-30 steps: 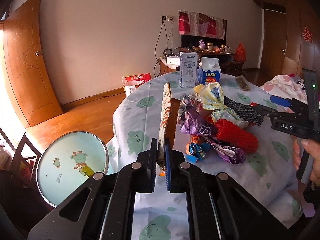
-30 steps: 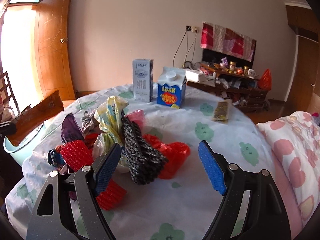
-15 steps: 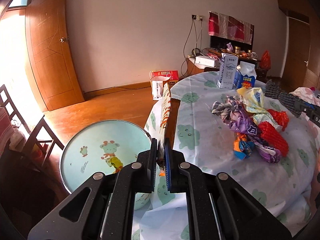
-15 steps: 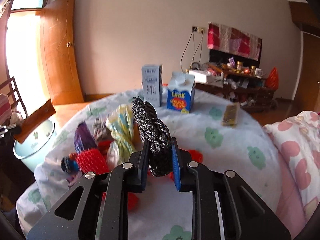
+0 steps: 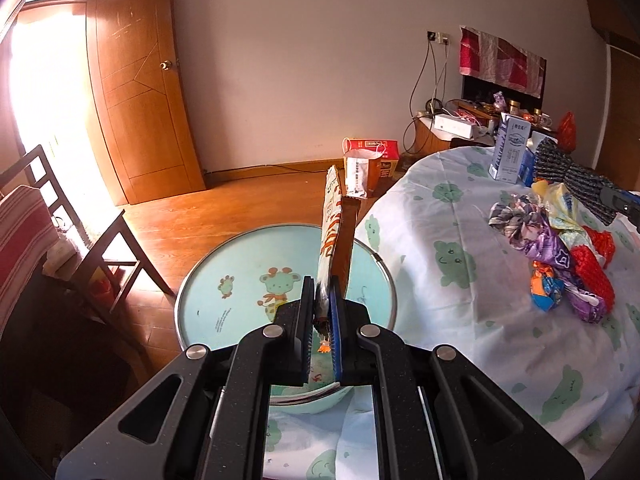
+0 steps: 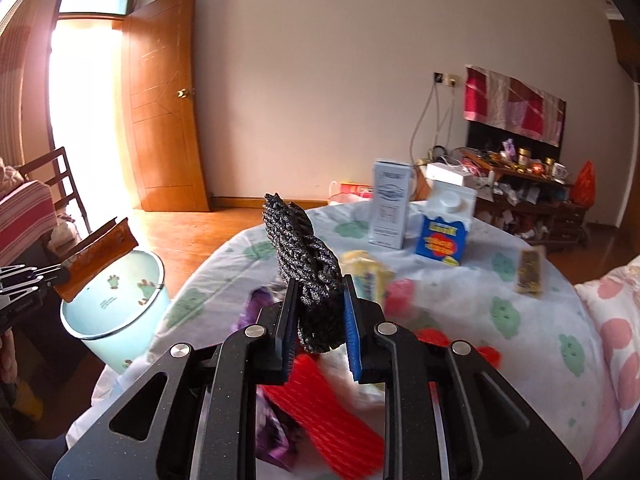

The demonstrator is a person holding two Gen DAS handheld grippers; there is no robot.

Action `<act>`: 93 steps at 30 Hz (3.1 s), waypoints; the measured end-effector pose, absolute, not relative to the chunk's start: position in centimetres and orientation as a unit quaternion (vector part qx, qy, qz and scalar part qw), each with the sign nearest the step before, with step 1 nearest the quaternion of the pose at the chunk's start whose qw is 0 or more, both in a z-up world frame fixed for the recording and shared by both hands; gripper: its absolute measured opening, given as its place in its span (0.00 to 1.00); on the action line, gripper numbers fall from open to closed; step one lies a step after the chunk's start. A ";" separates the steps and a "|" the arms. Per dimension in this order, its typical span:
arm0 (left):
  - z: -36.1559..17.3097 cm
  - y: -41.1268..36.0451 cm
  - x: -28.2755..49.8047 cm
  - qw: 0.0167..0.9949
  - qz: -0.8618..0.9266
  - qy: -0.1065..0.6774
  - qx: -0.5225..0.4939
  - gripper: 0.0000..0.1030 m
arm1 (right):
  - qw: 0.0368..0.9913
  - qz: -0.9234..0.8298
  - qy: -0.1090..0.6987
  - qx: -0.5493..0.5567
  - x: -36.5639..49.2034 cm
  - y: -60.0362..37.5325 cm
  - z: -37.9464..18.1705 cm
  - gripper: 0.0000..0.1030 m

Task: Collect trash
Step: 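Carry the snack packet with the left tool over the wastebasket while the right tool carries the black net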

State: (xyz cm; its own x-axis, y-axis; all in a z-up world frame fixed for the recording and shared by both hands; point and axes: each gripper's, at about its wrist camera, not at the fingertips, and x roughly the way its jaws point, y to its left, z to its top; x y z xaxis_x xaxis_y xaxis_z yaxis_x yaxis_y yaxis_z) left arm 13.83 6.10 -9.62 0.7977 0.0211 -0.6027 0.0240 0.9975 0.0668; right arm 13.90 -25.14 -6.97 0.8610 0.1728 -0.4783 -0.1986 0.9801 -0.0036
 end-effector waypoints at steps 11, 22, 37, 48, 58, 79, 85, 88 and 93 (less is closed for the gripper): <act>-10.6 8.9 14.0 0.946 0.036 0.322 0.029 0.07 | 0.956 0.155 0.244 -0.056 16.4 -17.9 -7.2 0.21; -10.4 12.0 13.9 0.945 0.067 0.318 0.022 0.07 | 0.947 0.187 0.249 -0.078 18.4 -13.0 -8.0 0.21; -11.0 15.0 14.3 0.939 0.092 0.331 0.014 0.07 | 0.933 0.217 0.265 -0.111 20.0 -8.6 -9.7 0.21; -11.1 15.2 14.4 0.938 0.095 0.334 0.013 0.07 | 0.927 0.232 0.267 -0.123 20.0 -6.8 -10.0 0.21; -11.2 15.4 14.4 0.938 0.094 0.334 0.012 0.07 | 0.923 0.240 0.271 -0.132 19.8 -6.1 -10.2 0.21; -11.1 15.2 14.4 0.938 0.093 0.334 0.011 0.07 | 0.922 0.244 0.269 -0.135 19.7 -5.5 -10.2 0.21; -11.1 14.9 14.4 0.938 0.092 0.335 0.012 0.07 | 0.920 0.248 0.270 -0.138 19.7 -5.2 -10.3 0.21; -11.1 14.7 14.4 0.938 0.090 0.336 0.012 0.08 | 0.919 0.251 0.271 -0.139 19.5 -4.9 -10.3 0.21; -11.2 14.4 14.4 0.938 0.084 0.335 0.013 0.14 | 0.914 0.265 0.275 -0.140 19.5 -4.5 -10.5 0.23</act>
